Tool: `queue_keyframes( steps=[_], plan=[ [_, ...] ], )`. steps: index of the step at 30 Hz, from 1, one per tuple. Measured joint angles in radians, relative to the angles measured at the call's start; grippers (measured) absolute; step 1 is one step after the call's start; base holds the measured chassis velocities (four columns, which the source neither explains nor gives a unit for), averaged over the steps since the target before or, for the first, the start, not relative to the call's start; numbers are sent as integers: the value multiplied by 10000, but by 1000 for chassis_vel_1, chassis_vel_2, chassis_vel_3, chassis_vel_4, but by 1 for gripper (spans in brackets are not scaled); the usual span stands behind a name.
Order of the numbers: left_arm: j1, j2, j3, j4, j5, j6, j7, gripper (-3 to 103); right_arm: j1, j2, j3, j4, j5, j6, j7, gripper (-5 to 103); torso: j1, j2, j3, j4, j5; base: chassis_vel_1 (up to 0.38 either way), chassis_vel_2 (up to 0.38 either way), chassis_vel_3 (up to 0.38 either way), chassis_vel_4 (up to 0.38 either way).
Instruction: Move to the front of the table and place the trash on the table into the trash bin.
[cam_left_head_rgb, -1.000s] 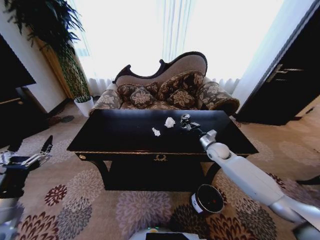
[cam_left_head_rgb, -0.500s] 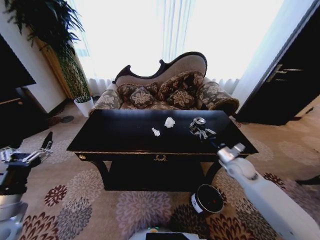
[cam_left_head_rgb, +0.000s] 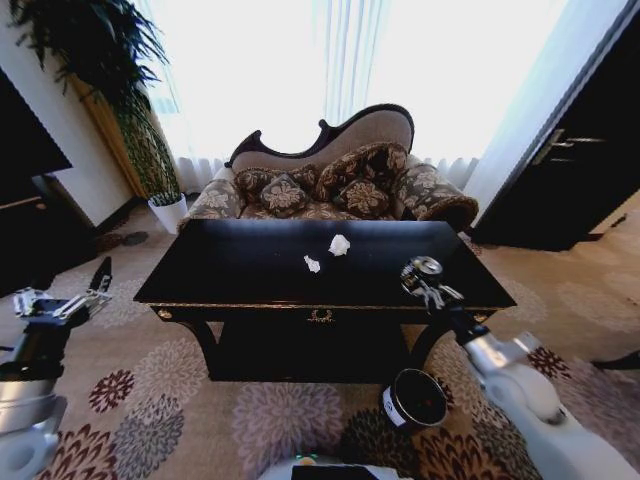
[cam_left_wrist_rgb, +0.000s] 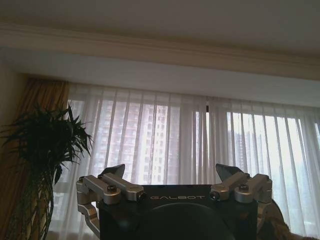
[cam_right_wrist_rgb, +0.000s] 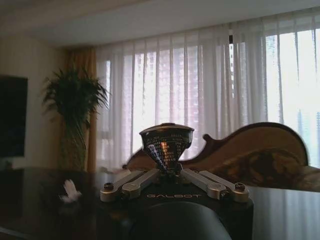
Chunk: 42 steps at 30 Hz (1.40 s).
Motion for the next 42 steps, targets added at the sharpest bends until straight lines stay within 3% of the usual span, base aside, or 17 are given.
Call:
queue_keyframes(
  steps=[5,9,12,17,21,23,30,42],
  plan=[
    [-55,695,-343,496,-138,352,-275,100,-754,58,546,-372,-708,427,114,0,-1,0,0,0,-1,0,0,0,0],
    [-52,1216,-656,976,-458,1249,-1089,100,-957,19,702,-1155,-1444,1056,47,0,1,-1,1,1,-2,0,0,0,0],
    [-46,1295,-671,1096,-522,1484,-1271,100,-982,7,708,-1533,-1730,1292,-6,0,1,-2,1,1,0,0,0,0,0],
    [7,1315,-668,1108,-539,1568,-1316,100,-880,-11,496,-2717,-2158,2128,-277,0,1,-2,1,1,-1,0,0,0,0],
    [115,1284,-748,953,-600,1567,-1302,100,-691,-24,182,-3971,-2193,2842,-837,0,1,-2,1,1,2,0,0,0,0],
    [183,1264,-847,935,-611,1524,-1268,100,-532,5,-33,-4758,-2086,3299,-1512,0,1,-1,1,0,1,0,0,0,0],
    [296,1194,-1066,798,-724,1416,-1233,100,76,84,-893,-6089,-2260,3541,-2175,0,0,-1,1,0,-1,0,0,0,0],
    [717,938,-1637,500,-979,1317,-1229,100,1951,230,-3449,-8926,-2750,3239,-1534,0,1,-2,1,2,0,0,0,0,0]
  ],
)
